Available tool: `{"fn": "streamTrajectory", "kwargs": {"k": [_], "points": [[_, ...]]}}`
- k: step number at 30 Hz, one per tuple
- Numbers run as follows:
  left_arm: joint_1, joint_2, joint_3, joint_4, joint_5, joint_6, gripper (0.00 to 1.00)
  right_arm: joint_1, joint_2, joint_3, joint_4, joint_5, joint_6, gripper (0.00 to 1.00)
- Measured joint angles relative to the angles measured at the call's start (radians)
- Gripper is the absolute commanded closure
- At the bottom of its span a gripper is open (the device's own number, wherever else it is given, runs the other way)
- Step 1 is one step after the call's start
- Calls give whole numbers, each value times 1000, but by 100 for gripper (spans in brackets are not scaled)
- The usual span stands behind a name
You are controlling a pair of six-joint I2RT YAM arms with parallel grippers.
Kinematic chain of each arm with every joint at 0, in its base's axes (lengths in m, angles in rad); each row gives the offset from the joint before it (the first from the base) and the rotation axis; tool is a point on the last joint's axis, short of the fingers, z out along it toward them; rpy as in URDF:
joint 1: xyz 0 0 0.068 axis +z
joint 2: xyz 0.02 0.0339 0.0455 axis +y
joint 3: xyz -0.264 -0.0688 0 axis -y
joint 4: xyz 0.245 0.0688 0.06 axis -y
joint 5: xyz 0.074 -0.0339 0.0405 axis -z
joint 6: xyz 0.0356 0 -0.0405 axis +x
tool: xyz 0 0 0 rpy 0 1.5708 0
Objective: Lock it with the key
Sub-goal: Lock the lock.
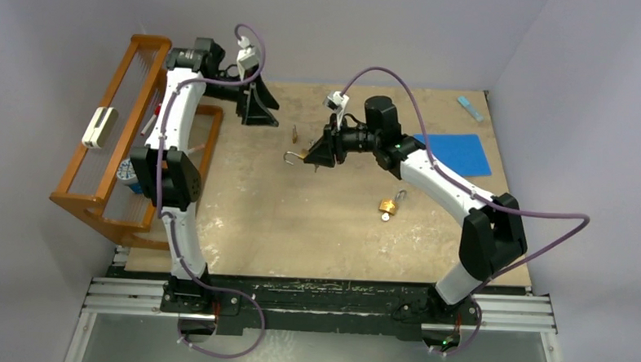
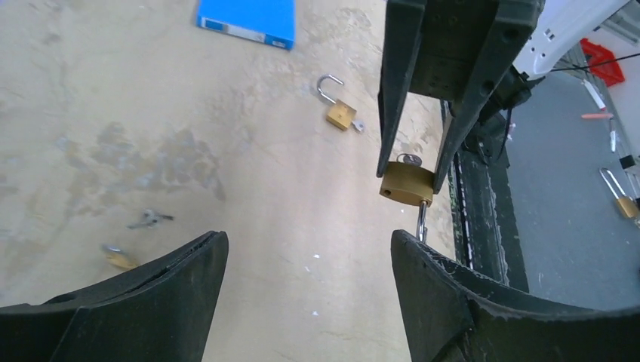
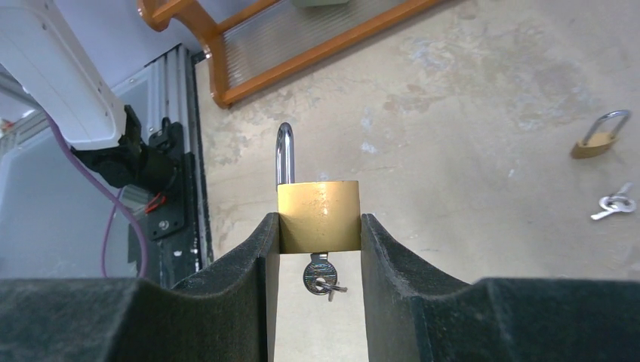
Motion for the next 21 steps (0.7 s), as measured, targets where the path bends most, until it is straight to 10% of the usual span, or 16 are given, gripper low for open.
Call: {"fn": "streamTrajectory", "kwargs": {"k": [6,10,16,21], "points": [[-5,151,430,127,-16,-323,6,-3,-23,0,-35,48,-29,100],[-61,40,203,752,-294,-866,1,-6,-22,0,-57,71,-40,100],[-69,25,91,1721,-338,-1543,1,-6,-28,0,-79,98,-57,100],[-66,14,215,1962,-335,-1564,1,-6,-64,0,-84,111,-61,100]]}}
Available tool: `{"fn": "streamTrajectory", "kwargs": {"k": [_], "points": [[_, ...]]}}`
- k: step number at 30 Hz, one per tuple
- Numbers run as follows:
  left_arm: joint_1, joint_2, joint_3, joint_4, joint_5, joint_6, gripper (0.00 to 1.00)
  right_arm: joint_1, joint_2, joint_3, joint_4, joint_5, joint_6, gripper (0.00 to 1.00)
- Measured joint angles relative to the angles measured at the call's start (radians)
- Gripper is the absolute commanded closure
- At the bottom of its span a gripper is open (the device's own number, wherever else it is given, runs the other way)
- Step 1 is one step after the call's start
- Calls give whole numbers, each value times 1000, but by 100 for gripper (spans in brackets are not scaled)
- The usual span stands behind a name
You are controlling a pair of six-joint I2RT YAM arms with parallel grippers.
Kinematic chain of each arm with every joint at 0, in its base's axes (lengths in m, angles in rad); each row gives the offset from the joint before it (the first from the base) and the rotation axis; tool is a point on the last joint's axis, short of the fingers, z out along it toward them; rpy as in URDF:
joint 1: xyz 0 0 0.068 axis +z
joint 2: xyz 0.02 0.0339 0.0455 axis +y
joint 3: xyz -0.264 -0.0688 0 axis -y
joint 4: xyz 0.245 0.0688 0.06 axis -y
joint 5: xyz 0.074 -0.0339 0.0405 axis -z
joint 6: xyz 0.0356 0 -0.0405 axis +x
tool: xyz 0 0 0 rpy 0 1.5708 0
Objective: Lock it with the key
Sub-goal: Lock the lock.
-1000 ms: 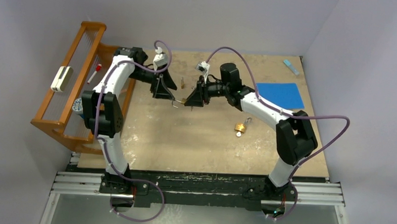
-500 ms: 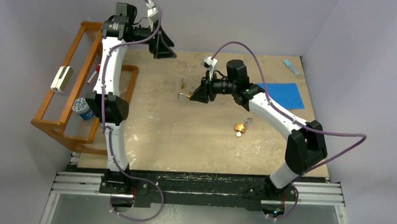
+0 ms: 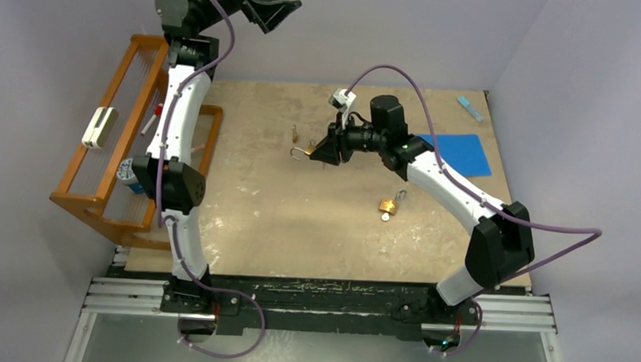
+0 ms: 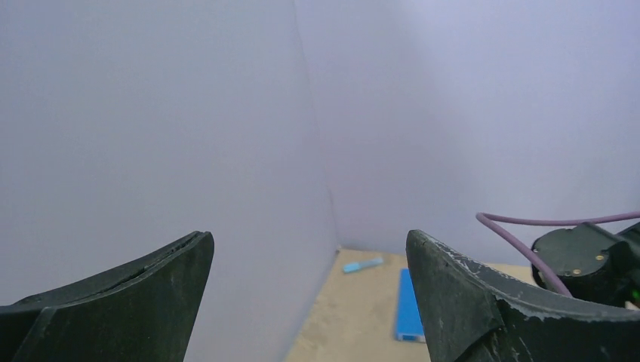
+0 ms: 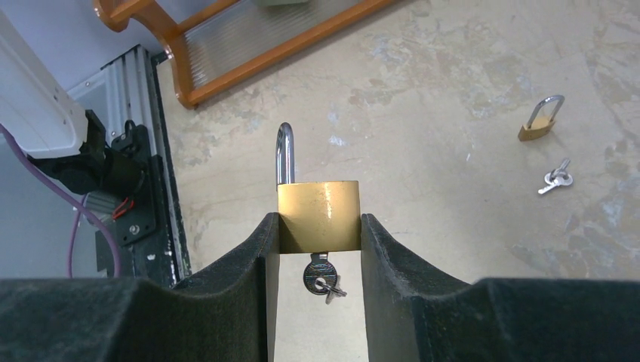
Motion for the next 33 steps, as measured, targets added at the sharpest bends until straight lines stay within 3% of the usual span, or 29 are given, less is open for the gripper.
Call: {"fn": "streamTrajectory", "kwargs": {"k": [3,6,12,14,18,21,28,33], "points": [[-3,-55,-22,-1,-54,105,1,0,-10,1,10,-1,5,100],[-3,-136,-138,8,-110,172,1,0,-10,3,9,0,5,100],[-30,-321,-605,70,-181,220,1,0,-10,12,5,18,5,100],[-62,-375,-789,34,-261,356,1,0,-6,18,6,22,5,100],[-205,-435,-1004,-214,-437,729,1,-10,20,42,28,4,6,100],[-299,-494,-1170,-287,-451,871,1,-40,31,40,25,-34,13,100],[-261,-578,-1201,-327,-450,904,1,-124,74,35,63,-91,24,100],[-177,-600,-1279,-170,-379,729,1,-129,82,37,64,-118,14,100]]}}
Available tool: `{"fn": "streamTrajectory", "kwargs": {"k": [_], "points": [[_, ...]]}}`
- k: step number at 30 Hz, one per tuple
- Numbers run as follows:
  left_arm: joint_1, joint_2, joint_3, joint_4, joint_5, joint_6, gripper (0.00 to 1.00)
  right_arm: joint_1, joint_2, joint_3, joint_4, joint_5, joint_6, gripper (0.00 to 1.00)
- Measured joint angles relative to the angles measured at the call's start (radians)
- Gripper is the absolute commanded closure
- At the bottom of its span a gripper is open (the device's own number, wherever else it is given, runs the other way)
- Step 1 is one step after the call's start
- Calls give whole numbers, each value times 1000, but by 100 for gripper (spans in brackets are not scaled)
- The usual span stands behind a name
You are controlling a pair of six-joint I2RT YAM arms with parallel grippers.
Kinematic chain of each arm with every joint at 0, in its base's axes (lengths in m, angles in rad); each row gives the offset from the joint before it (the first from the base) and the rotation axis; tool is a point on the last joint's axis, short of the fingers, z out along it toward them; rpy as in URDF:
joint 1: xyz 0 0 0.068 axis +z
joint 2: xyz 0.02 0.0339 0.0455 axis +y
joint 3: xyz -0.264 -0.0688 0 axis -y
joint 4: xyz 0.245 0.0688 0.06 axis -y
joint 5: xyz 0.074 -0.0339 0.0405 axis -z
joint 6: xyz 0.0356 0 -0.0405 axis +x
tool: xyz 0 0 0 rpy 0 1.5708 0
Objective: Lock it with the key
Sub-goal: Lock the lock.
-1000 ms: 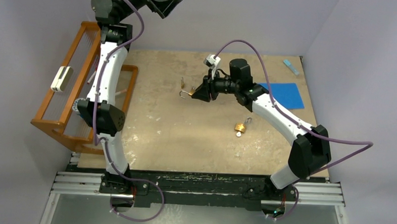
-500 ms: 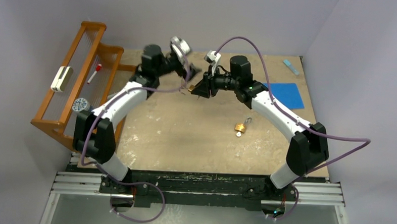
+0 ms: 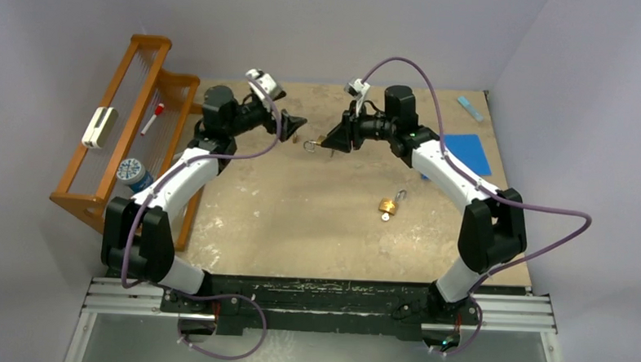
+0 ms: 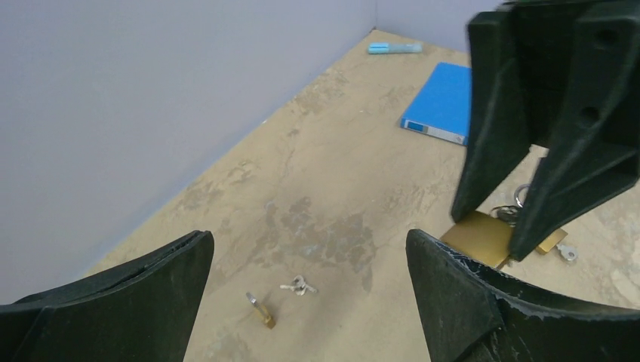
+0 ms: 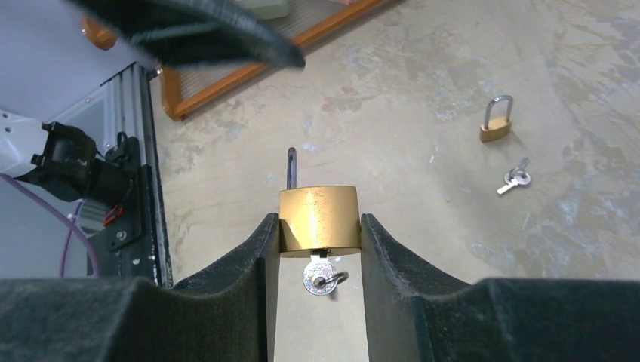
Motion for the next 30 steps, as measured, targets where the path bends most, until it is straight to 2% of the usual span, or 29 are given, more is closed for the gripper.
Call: {"fn": "streamTrajectory", "kwargs": {"k": [3,7,12,16,22,30], "points": [[76,-6,-20,28,56,-70,1,2,22,24,-14,-28,-20,100],[135,-66,-22,-92,174,-39,1,4,46,51,-22,-43,-59,100],[149,-197,-4,-440,319,208,1,3,74,126,-35,-74,-87,100],[161,-255,-27,-549,369,301,2,4,109,220,-14,-124,-73,100],[168,-231,-56,-554,389,291,5,7,112,227,56,-204,-14,100],[173,-186,-81,-350,477,118,8,44,116,225,77,-253,1,100]]}}
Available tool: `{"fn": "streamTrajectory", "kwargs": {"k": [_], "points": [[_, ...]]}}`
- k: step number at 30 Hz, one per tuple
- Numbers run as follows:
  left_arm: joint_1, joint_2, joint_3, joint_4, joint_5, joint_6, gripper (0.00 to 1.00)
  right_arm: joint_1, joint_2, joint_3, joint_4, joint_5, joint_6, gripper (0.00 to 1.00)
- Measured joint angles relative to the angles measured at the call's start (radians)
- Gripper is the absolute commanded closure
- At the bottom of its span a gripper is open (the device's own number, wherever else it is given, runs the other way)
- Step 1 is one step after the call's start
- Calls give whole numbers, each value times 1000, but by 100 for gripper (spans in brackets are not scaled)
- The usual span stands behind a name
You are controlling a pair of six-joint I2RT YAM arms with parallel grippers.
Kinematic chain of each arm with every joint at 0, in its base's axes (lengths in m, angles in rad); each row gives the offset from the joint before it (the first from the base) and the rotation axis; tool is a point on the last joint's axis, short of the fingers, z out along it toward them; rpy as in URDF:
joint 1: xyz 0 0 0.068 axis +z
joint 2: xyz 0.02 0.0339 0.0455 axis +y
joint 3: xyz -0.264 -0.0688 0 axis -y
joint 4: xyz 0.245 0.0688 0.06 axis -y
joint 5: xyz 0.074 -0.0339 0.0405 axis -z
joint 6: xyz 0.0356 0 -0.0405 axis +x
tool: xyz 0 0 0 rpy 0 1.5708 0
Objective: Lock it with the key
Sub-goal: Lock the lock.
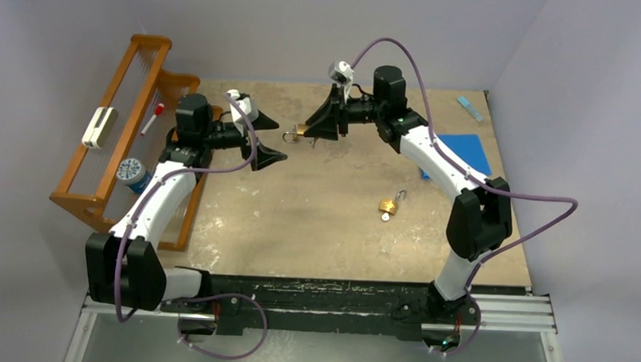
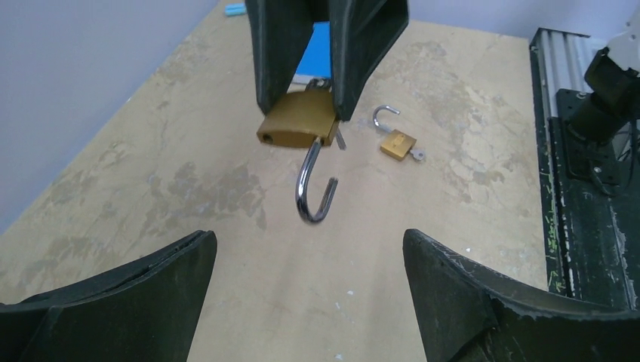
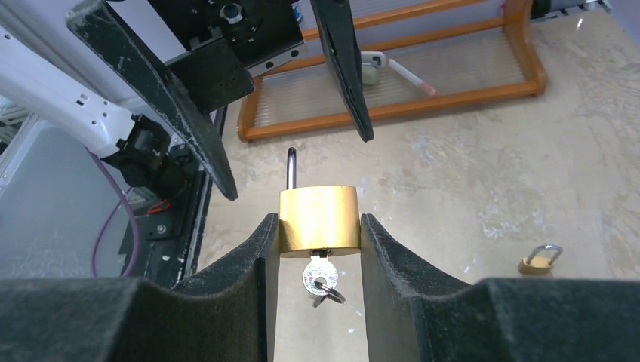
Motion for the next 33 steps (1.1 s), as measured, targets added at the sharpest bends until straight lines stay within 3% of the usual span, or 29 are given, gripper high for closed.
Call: {"fn": "streamTrajectory", "kwargs": {"k": [5,10,21,23,25,30,31,33], "points": [[1,10,0,69,68,-41,22,10,27,0,15,-16,2,100],[1,30,0,101,107,-61,54,10,49,0,16,-23,3,100],[1,60,0,128,132,-62,63,14,50,0,30,-27,13,100],[0,62,0,129,132,-61,75,17,50,0,35,-28,17,100],[-1,66,0,129,132,-60,100,21,50,0,41,-31,21,100],[-1,72,0,136,139,-49,100,26,51,0,47,-49,35,100],[-1,72,0,138,142,-47,100,27,52,0,48,-51,37,95],[-1,72,0,142,146,-47,100,27,55,0,50,-53,43,61]]}}
